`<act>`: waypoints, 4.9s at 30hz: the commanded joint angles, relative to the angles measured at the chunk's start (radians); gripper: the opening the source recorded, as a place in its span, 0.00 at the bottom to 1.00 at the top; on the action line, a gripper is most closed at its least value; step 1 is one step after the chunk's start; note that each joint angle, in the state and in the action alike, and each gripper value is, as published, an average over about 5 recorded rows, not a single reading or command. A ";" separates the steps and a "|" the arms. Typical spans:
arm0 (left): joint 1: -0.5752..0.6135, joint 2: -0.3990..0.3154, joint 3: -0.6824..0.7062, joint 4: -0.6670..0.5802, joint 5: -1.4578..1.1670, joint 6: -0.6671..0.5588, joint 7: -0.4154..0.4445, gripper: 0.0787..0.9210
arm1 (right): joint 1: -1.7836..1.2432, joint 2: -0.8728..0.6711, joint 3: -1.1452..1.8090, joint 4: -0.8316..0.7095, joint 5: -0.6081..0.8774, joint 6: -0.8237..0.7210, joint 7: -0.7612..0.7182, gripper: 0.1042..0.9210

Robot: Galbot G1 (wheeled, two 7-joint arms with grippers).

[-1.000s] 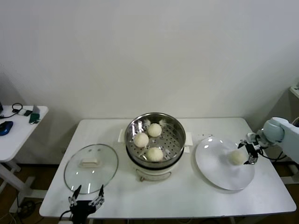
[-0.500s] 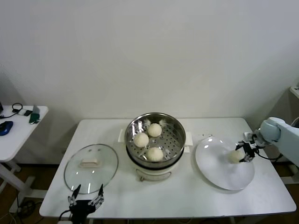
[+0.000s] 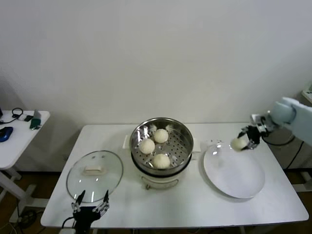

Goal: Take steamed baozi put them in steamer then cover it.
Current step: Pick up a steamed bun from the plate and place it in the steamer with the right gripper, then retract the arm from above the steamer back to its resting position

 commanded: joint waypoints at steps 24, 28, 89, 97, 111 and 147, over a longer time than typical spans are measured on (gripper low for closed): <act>0.013 0.015 -0.038 -0.030 -0.053 0.005 -0.003 0.88 | 0.030 0.395 -0.135 0.216 0.232 -0.246 0.166 0.65; 0.014 0.016 -0.036 -0.031 -0.053 0.005 -0.003 0.88 | -0.001 0.398 -0.127 0.199 0.214 -0.249 0.170 0.65; -0.186 0.174 -0.038 0.015 0.013 0.007 0.006 0.88 | -2.201 0.057 2.269 0.562 0.461 0.161 0.848 0.88; -0.172 0.214 -0.046 0.060 0.257 -0.115 -0.025 0.88 | -2.313 0.313 2.167 0.566 0.271 0.336 0.820 0.88; -0.204 0.215 -0.020 0.306 1.095 -0.253 -0.367 0.88 | -2.333 0.538 2.000 0.560 0.136 0.394 0.921 0.88; -0.492 0.135 -0.024 0.728 1.490 -0.226 -0.439 0.88 | -2.351 0.592 1.966 0.546 0.089 0.444 0.965 0.88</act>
